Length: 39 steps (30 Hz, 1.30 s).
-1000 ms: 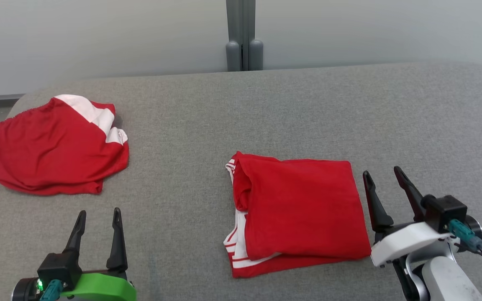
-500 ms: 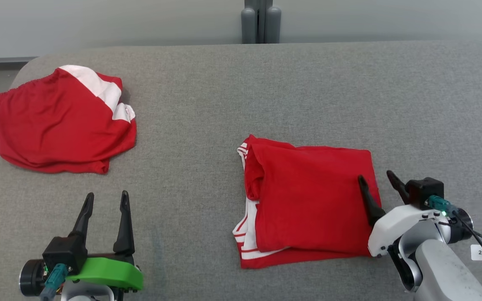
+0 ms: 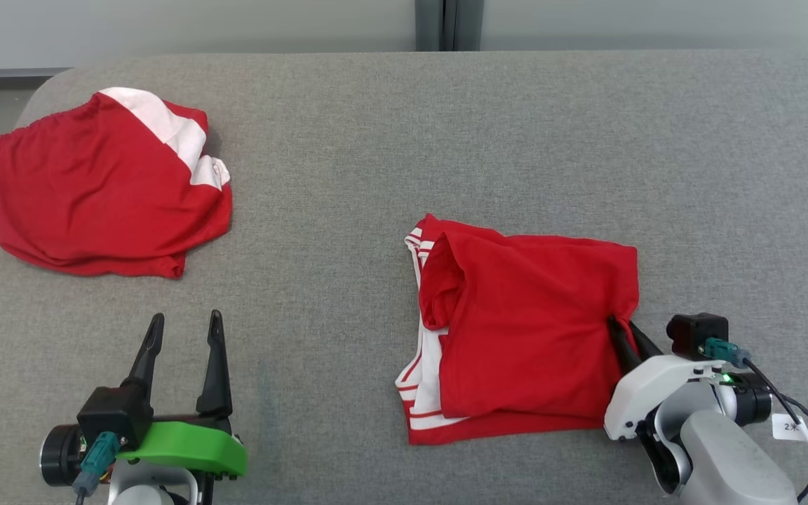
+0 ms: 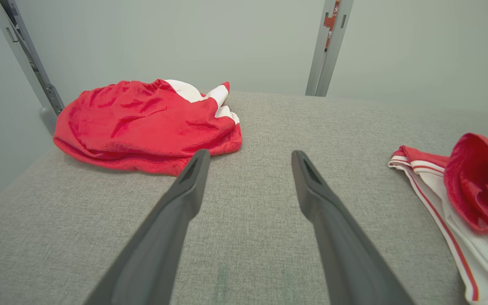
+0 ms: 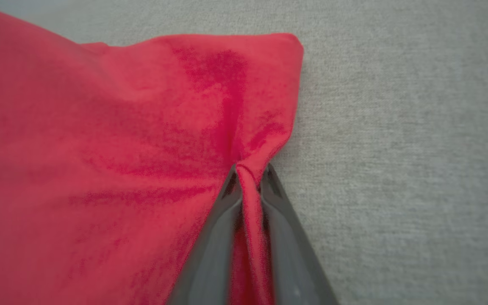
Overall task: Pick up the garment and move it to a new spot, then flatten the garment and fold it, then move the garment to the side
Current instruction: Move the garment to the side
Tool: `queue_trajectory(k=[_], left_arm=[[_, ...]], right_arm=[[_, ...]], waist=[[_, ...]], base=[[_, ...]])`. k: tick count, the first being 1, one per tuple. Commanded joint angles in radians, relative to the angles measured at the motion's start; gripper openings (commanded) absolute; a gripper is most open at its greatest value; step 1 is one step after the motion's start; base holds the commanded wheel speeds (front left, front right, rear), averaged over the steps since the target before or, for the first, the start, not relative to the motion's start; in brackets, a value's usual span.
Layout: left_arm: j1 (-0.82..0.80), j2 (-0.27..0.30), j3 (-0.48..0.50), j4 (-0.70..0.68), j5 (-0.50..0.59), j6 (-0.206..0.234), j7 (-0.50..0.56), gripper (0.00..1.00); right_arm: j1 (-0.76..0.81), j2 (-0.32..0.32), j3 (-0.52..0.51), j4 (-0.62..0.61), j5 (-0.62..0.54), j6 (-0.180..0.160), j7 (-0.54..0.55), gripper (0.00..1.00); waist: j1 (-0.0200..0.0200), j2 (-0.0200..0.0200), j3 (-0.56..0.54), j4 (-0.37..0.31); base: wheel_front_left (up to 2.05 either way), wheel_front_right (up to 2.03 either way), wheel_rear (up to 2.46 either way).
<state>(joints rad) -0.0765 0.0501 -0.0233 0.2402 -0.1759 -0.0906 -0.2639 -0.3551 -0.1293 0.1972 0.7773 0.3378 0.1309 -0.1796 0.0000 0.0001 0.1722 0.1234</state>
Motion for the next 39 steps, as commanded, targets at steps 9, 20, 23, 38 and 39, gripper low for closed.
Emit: queue_trajectory(k=[9,20,23,38,39], left_arm=[[-0.059,0.001,-0.031,-0.031,-0.022,0.012,0.000,1.00],[-0.186,0.002,-0.058,-0.094,0.011,0.011,0.000,1.00],[-0.225,0.014,-0.056,-0.108,0.038,0.004,0.000,1.00],[-0.241,0.057,-0.055,-0.204,0.084,-0.006,0.000,1.00],[-0.239,0.057,-0.058,-0.207,0.085,-0.006,0.000,1.00]], right_arm=[[-0.197,-0.117,0.067,0.020,0.029,-0.001,0.000,0.00],[-0.446,-0.423,0.105,-0.038,0.085,-0.001,0.051,0.00],[-0.506,-0.498,0.114,-0.054,0.100,-0.001,0.061,0.00],[-0.748,-0.672,0.181,-0.035,0.135,-0.001,0.131,0.00],[-0.766,-0.680,0.186,-0.022,0.134,-0.001,0.132,0.00]], waist=[[0.0000,-0.0001,0.102,-0.030],[0.0000,-0.0001,0.349,-0.143],[0.0000,-0.0001,0.407,-0.189],[0.0000,-0.0001,0.501,-0.297],[0.0000,-0.0001,0.502,-0.295]], base=[[0.00,0.00,0.00],[0.00,0.00,0.00],[0.00,0.00,0.00],[0.00,0.00,0.00],[0.00,0.00,0.00]])
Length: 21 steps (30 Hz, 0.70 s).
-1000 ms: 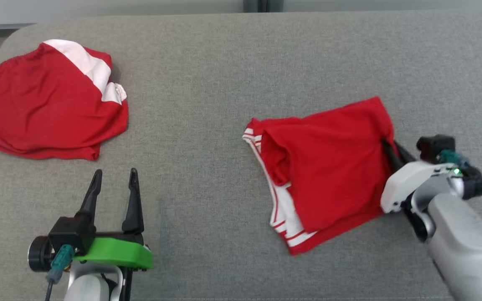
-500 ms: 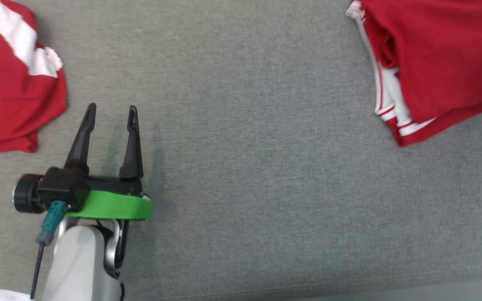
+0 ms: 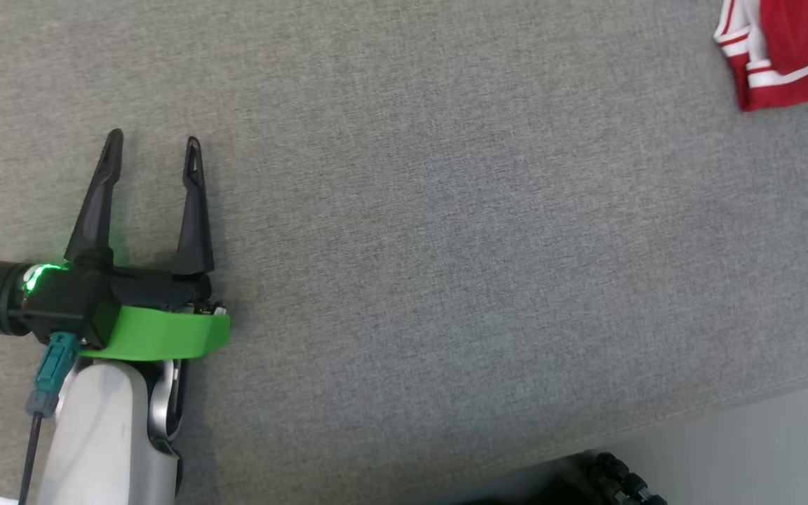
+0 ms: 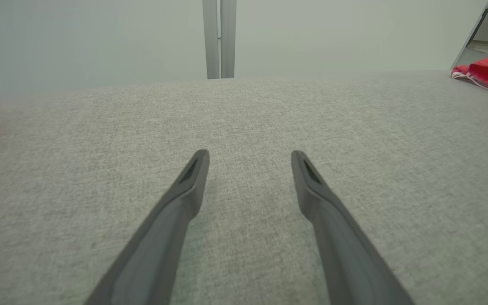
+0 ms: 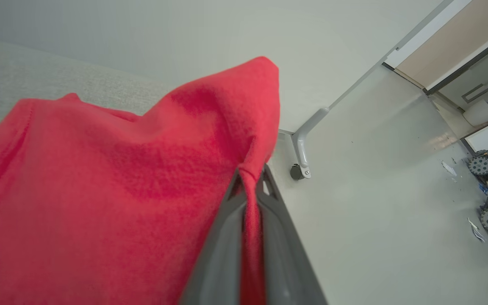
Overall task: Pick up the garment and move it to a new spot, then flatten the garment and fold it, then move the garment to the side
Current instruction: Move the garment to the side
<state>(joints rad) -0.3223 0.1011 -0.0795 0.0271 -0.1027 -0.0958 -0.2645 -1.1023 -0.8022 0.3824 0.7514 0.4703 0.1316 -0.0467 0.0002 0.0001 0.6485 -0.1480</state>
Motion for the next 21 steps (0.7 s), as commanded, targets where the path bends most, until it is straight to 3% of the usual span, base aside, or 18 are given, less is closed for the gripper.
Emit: queue_trajectory(k=[1,6,7,8,9,10,11,21], left_arm=[[0.008,0.005,-0.004,0.004,0.012,-0.001,0.001,1.00],[0.025,0.003,-0.008,-0.010,0.009,0.004,0.001,1.00],[0.028,0.003,-0.009,-0.011,0.009,0.005,0.001,1.00],[0.030,0.002,-0.010,-0.012,0.009,0.006,0.001,1.00],[0.030,0.002,-0.009,-0.013,0.007,0.007,0.001,1.00],[0.030,0.002,-0.009,-0.014,0.006,0.007,0.001,1.00],[0.029,0.001,-0.009,-0.013,0.005,0.007,0.001,1.00],[0.052,-0.013,0.003,0.018,-0.026,0.012,0.001,1.00]], right_arm=[[-0.031,-0.011,0.005,0.013,-0.003,-0.002,-0.004,0.00],[-0.095,-0.012,0.035,0.079,-0.023,-0.002,-0.021,0.01],[-0.103,-0.010,0.040,0.093,-0.030,-0.002,-0.028,0.12],[-0.112,-0.003,0.047,0.110,-0.033,-0.002,-0.034,0.10],[-0.120,-0.001,0.049,0.122,-0.040,-0.002,-0.045,0.31],[-0.132,-0.002,0.058,0.135,-0.057,-0.002,-0.058,0.76],[-0.146,-0.006,0.062,0.153,-0.069,-0.002,-0.072,1.00],[-0.183,0.042,0.062,0.238,-0.127,-0.002,-0.196,1.00]], waist=[[-0.0002,-0.0001,0.026,-0.021],[-0.0002,-0.0001,0.024,-0.015],[-0.0002,-0.0001,0.024,-0.013],[-0.0002,-0.0001,0.023,-0.012],[-0.0002,-0.0001,0.022,-0.011],[-0.0002,-0.0001,0.021,-0.009],[-0.0002,-0.0001,0.018,-0.007],[-0.0002,-0.0001,-0.085,0.015]], base=[[0.00,0.00,0.00],[0.00,0.00,0.00],[0.00,0.00,0.00],[0.00,0.00,0.00],[0.00,0.00,0.00],[0.00,0.00,0.00],[0.00,0.00,0.00],[0.00,0.00,0.00]])
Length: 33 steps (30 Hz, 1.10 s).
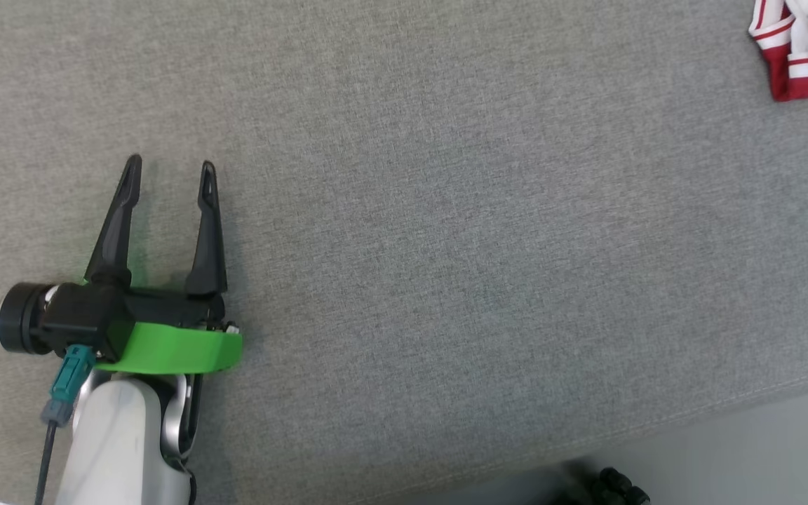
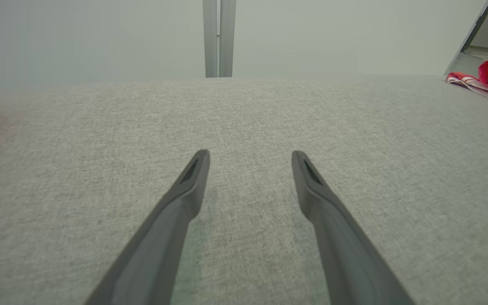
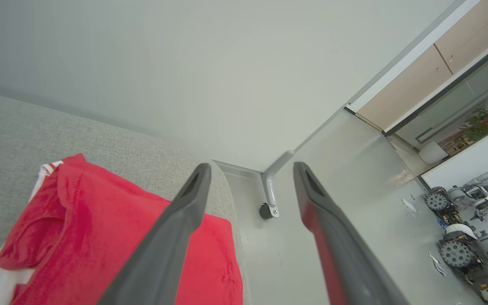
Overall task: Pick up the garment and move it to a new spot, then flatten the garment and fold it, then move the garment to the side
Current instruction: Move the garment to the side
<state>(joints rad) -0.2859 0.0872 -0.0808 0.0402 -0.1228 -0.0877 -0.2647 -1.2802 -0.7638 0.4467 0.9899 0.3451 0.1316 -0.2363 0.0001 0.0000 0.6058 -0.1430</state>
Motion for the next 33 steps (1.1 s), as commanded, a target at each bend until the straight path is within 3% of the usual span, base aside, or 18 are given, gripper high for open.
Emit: queue_trajectory(k=[1,5,14,33], left_arm=[[0.021,0.000,0.008,0.009,-0.011,0.006,0.001,1.00],[0.055,-0.010,0.022,0.031,-0.026,0.009,0.001,1.00],[0.163,-0.024,0.078,0.053,-0.051,0.022,0.001,1.00],[0.246,-0.034,0.119,0.088,-0.063,0.015,0.001,1.00]], right_arm=[[0.005,0.012,-0.004,-0.004,0.002,-0.002,-0.013,1.00],[0.062,0.047,-0.020,-0.043,0.015,-0.002,-0.028,1.00],[0.323,0.158,-0.143,-0.312,0.020,-0.002,-0.029,1.00],[0.973,0.492,-0.386,-0.718,-0.073,-0.002,-0.029,1.00]], waist=[[-0.0001,0.0000,-0.060,0.012],[-0.0001,0.0000,-0.144,0.027],[-0.0001,0.0000,-0.312,0.060],[-0.0001,0.0000,-0.460,0.126]], base=[[0.00,0.00,0.00],[0.00,0.00,0.00],[0.00,0.00,0.00],[0.00,0.00,0.00]])
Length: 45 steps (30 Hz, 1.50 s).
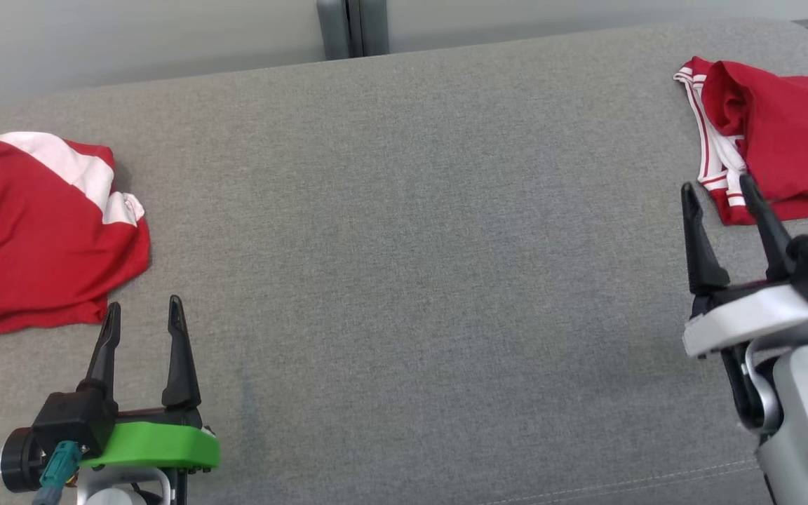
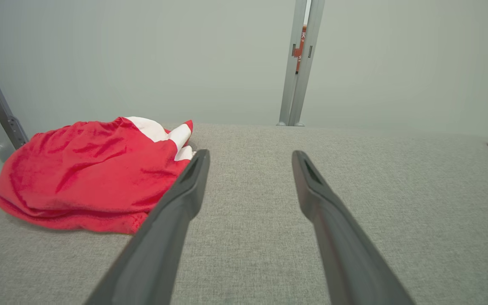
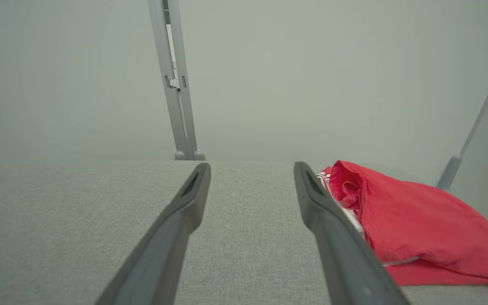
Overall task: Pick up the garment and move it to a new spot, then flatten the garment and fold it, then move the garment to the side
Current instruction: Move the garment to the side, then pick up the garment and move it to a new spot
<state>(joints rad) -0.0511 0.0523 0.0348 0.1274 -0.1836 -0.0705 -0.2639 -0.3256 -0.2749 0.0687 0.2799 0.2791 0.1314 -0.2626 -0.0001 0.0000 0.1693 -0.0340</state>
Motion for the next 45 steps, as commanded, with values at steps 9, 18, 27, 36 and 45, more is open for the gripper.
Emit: queue_trajectory(k=[9,18,27,36,45], left_arm=[[0.032,0.000,0.007,0.029,0.003,-0.014,0.000,1.00],[0.048,0.000,0.010,0.058,0.010,-0.022,0.000,1.00],[0.052,-0.001,0.026,0.082,0.015,-0.028,0.000,1.00],[0.055,-0.001,0.035,0.090,0.020,-0.033,0.000,1.00],[0.051,-0.001,0.037,0.098,0.021,-0.032,0.000,1.00]], right_arm=[[0.239,0.113,-0.022,-0.103,-0.056,-0.001,-0.003,1.00],[0.349,0.190,-0.024,-0.146,-0.083,-0.001,-0.003,1.00],[0.359,0.208,-0.038,-0.129,-0.079,-0.001,-0.003,1.00],[0.360,0.213,-0.027,-0.115,-0.079,-0.001,-0.003,1.00],[0.352,0.214,-0.018,-0.107,-0.081,-0.001,-0.003,1.00]], waist=[[0.0001,0.0000,-0.084,0.036],[0.0001,0.0000,-0.122,0.056],[0.0001,0.0000,-0.140,0.068],[0.0001,0.0000,-0.145,0.070],[0.0001,0.0000,-0.145,0.069]], base=[[0.00,0.00,0.00],[0.00,0.00,0.00],[0.00,0.00,0.00],[0.00,0.00,0.00],[0.00,0.00,0.00]])
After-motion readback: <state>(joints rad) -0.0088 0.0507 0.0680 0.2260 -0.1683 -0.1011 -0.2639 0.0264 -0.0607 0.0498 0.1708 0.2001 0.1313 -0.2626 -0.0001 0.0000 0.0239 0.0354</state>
